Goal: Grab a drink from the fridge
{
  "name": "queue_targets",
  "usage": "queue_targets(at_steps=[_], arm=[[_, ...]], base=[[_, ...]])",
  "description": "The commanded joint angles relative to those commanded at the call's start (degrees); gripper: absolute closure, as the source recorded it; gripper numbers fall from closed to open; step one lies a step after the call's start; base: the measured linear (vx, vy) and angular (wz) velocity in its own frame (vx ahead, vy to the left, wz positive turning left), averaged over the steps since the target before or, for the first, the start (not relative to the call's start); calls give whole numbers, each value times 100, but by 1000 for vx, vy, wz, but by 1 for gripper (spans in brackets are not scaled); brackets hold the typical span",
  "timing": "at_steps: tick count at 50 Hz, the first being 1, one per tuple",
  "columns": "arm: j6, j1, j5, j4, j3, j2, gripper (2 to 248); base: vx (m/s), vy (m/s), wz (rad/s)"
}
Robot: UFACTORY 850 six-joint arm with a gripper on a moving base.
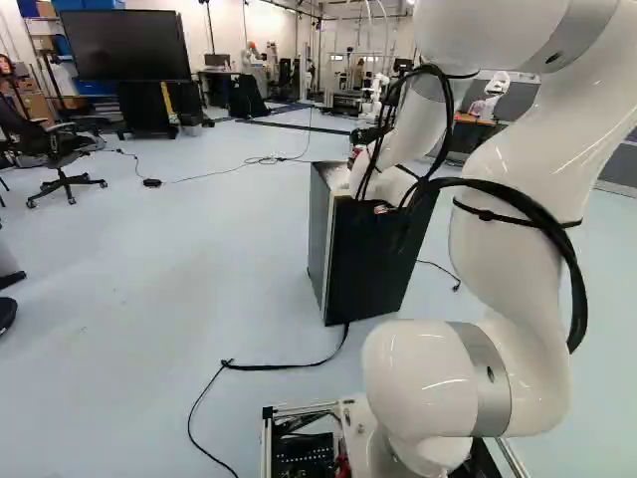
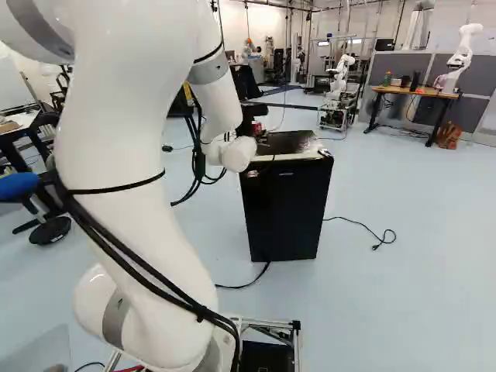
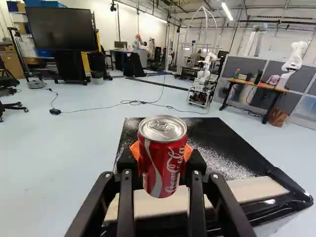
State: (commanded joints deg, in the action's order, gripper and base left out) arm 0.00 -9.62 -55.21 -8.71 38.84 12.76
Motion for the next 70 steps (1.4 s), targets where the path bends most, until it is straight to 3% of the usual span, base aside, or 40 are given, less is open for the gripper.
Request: queue_targets(at_steps=[38,70], arm=[[0,558,302,505,-1963,-1668,152],[0,854,463,773,-3004,-2554,152]], base=[[0,0,0],[0,0,0]])
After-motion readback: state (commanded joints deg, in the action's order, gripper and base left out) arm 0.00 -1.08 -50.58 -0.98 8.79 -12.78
